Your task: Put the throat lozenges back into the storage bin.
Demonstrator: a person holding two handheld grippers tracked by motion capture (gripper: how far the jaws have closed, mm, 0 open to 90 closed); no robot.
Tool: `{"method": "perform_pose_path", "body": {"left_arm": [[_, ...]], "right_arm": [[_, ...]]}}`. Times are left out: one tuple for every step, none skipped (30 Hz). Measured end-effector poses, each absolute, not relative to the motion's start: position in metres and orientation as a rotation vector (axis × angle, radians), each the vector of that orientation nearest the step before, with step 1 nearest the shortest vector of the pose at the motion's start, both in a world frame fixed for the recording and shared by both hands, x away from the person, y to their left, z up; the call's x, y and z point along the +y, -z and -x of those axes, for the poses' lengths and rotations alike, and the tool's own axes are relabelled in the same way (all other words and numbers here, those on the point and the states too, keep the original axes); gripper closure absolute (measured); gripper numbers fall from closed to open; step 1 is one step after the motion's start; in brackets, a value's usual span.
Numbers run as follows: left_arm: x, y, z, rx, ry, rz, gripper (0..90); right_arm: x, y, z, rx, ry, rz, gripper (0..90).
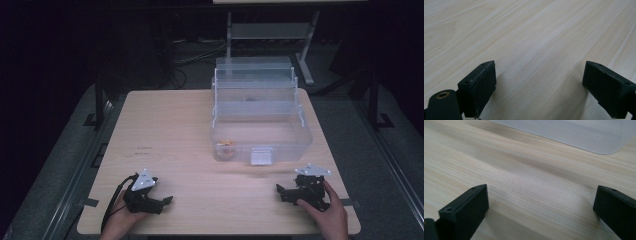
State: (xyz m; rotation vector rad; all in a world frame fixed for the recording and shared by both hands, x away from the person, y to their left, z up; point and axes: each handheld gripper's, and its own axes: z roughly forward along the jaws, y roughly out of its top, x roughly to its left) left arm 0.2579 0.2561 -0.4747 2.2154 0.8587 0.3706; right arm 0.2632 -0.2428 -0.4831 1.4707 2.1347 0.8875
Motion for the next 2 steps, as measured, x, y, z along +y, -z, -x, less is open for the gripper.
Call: {"method": "perform_pose_path", "body": {"left_arm": [[0.2561, 0.4747, -0.2579, 0.859, -0.371, -2.215, 11.0], [0.2561, 0.4747, -0.2579, 0.858, -0.371, -2.216, 11.0]], "right_arm": [[-0.2428, 0.4831, -0.2632, 2.135, -0.888, -1.471, 0.0], [-0.2427, 0.4831, -0.2631, 2.134, -0.887, -1.473, 0.0]]}}
